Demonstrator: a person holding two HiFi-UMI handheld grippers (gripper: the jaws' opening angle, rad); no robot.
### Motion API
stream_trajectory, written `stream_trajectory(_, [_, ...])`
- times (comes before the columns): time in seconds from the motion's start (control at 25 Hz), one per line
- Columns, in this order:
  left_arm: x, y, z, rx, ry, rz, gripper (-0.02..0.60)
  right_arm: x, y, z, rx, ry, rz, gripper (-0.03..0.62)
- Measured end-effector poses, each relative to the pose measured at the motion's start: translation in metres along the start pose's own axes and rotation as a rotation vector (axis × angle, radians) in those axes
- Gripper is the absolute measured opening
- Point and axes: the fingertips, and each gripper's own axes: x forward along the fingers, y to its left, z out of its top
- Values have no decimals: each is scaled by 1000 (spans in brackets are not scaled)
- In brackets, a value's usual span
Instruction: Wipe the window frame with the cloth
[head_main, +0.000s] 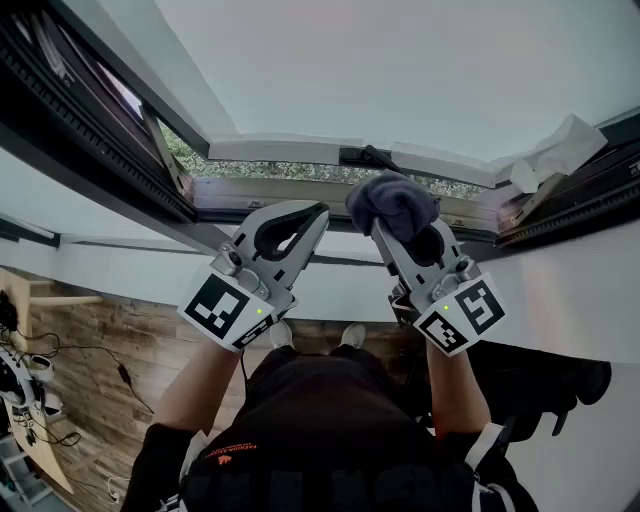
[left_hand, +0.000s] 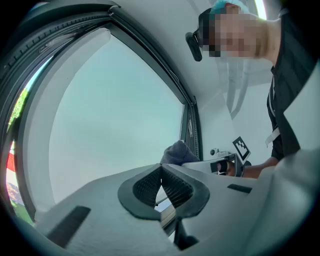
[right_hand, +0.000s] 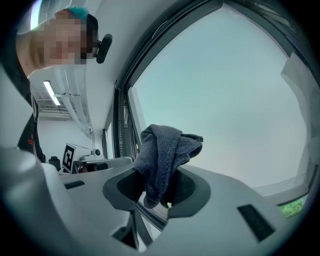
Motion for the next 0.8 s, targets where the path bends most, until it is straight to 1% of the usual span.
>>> stream_trajectory(0.24, [0,3,-3,1,8,2,20,3,-1,-2,0,7,4,112])
stream_trajectory(0.44, [-4,9,-6,-4,9,19,20,9,0,-3,-6,15,12,112])
stream_trajectory(0.6, [-18,22,-9,-11,12,52,20,24,7,-6,-9,22,37,114])
stream_trajectory(0.8, [-45,45,-6,-3,6,111,20,52,28,-7,-19,17,83,114])
